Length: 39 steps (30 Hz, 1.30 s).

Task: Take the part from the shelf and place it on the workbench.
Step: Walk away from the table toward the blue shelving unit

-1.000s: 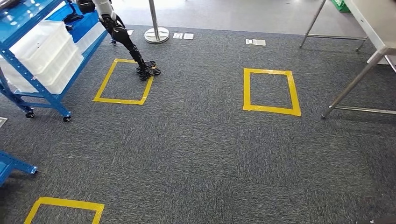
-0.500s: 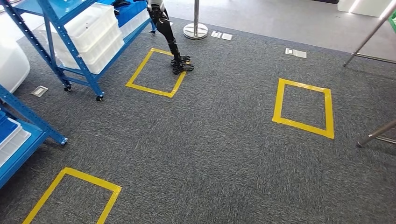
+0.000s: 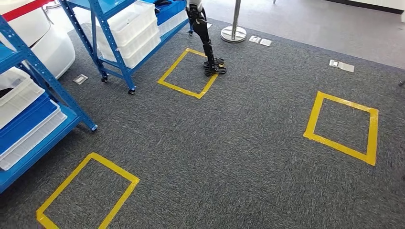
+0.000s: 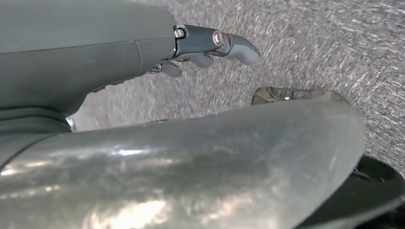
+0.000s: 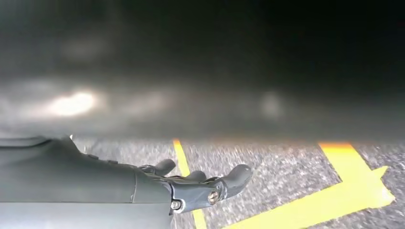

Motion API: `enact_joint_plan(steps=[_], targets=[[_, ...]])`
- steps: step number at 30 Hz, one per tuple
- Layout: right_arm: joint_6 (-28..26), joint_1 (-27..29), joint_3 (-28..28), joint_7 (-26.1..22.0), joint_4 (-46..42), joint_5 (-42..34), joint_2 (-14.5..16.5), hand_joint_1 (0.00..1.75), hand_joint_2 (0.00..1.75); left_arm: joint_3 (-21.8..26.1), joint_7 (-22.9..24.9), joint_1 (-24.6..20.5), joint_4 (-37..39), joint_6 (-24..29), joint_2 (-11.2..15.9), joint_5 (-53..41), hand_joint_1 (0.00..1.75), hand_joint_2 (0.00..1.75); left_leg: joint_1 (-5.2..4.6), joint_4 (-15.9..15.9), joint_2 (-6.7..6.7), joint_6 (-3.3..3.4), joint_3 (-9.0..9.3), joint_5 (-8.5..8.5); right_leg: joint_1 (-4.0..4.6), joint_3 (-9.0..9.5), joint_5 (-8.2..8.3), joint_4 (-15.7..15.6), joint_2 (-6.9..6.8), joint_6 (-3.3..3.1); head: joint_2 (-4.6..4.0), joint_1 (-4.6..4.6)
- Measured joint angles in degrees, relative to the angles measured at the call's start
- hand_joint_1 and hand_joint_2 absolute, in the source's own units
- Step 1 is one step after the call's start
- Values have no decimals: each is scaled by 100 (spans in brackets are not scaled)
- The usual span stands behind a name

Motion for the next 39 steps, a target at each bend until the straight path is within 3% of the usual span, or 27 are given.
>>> enact_joint_plan(steps=[1,3,5,7,8,10,12,14,15,16,18,20,22,23,24,26,27,28,29,30,31,33,35,36,37,38,39], targets=[[2,-4,0,-12,0,0,1,0,0,2,-26,2,-1,-23,4,-12,0,0,3,-295,56,7,177,166,3,11,-9,1,-74,1,0,-1],[4,-11,0,-25,0,-1,5,0,0,2,-55,-5,-2,-29,12,-50,0,0,-23,-1068,359,40,623,457,37,46,-41,8,-199,29,0,-3],[4,-10,0,-28,0,-2,5,0,0,1,-68,-18,-3,-1,15,-70,0,0,-68,-1433,532,98,813,532,83,75,-71,12,-312,76,0,11],[4,-20,-1,-28,-2,-1,4,0,0,15,-38,-22,-3,23,19,-38,0,0,-87,-1469,378,164,792,548,94,94,-88,1,-444,124,0,24],[4,-29,-2,-28,-3,2,5,0,0,27,-13,-22,-3,24,18,-16,0,0,-78,-1494,294,199,789,569,85,86,-117,30,-414,151,0,26],[3,-31,-2,-28,-5,5,7,0,0,46,26,-28,-3,21,17,18,0,0,-38,-1543,132,282,789,624,62,-64,-315,367,-101,171,0,47],[2,-19,-2,-28,-3,7,8,0,0,51,37,-36,-3,19,17,30,0,0,-21,-1548,-37,333,748,661,31,-429,-645,1125,260,146,0,72],[3,-10,-2,-26,-1,7,7,0,0,55,40,-39,-3,15,17,37,0,0,-18,-1547,-237,342,716,686,12,-714,-794,1664,356,175,0,78],[3,-7,-2,-23,0,7,7,0,0,59,42,-37,-3,3,16,45,0,0,-15,-1545,-338,333,710,698,1,-710,-724,1617,371,223,0,79],[3,-4,-2,-20,0,7,6,0,0,66,43,-36,-3,-28,15,63,0,0,-9,-1543,-434,317,709,709,-16,-593,-570,1337,403,282,0,79],[2,-4,-3,-16,0,11,5,0,0,98,42,-37,-3,-143,15,132,0,0,-9,-1528,-603,265,697,731,-59,-229,-221,510,623,368,0,84],[2,-14,-4,-21,0,20,4,0,0,153,34,-40,-3,-265,18,232,0,0,-26,-1524,-721,199,667,753,-69,-52,-58,67,766,321,0,80],[2,-30,-5,-27,0,26,7,0,0,224,3,-26,-3,-356,20,329,0,0,-18,-1541,-804,132,637,785,-56,-40,-21,35,666,207,0,73],[2,-36,-7,-28,0,26,8,0,0,263,-25,-14,-3,-402,21,369,0,0,-14,-1523,-747,104,616,778,-59,-26,0,28,603,158,0,70],[2,-35,-10,-31,0,26,10,0,0,295,-55,-6,-3,-447,22,395,0,0,-16,-1435,-608,79,572,714,-68,-14,21,18,535,115,0,55],[2,-12,-21,-38,0,26,11,0,0,337,-110,-7,-3,-528,24,415,0,0,-23,-914,-220,41,347,379,-65,-9,40,9,382,43,0,15],[1,2,-30,-42,0,26,11,0,0,350,-132,-12,-3,-562,24,414,0,0,-19,-514,-98,22,173,165,-51,-12,38,10,296,21,0,-2],[0,15,-39,-43,1,26,9,0,0,361,-157,-16,-3,-593,24,413,0,0,-8,-142,-48,6,11,4,-40,-14,33,11,203,7,0,-6],[-1,21,-48,-44,1,26,8,0,0,370,-185,-16,-3,-618,24,410,0,0,2,76,-28,-5,-80,-55,-34,-14,27,12,114,0,0,-5],[-2,21,-54,-46,1,26,8,0,0,376,-212,-13,-3,-635,26,408,0,0,11,86,-11,-14,-66,-6,-31,-11,22,13,31,-5,0,-7],[-3,19,-58,-49,1,26,9,0,0,379,-239,-11,-3,-646,29,404,0,0,18,-140,25,-15,70,138,-31,-1,14,13,-42,-4,0,-7],[-5,14,-67,-60,0,26,13,0,0,380,-289,-16,-3,-672,39,393,0,0,-3,-927,291,12,522,458,-6,37,-19,18,-168,27,0,-13],[-9,13,-84,-69,0,25,14,0,0,380,-328,-29,-3,-713,49,372,0,0,-41,-1404,486,76,776,572,40,63,-57,16,-282,85,0,2],[-10,9,-91,-72,0,24,13,0,0,380,-339,-34,-3,-729,52,362,0,0,-66,-1447,473,110,779,555,56,77,-68,8,-345,112,0,10],[-11,-2,-96,-73,-2,22,13,0,0,380,-345,-34,-3,-741,56,356,0,0,-68,-1462,377,152,766,567,58,98,-74,-4,-416,139,0,18],[-11,-14,-98,-75,-4,19,12,0,0,380,-352,-34,-3,-755,56,354,0,0,-62,-1485,299,192,764,585,51,112,-94,10,-396,171,0,21],[-11,-19,-100,-79,-6,14,12,0,0,380,-361,-33,-3,-770,57,352,0,0,-47,-1511,218,237,765,611,42,84,-152,89,-275,191,0,26]])
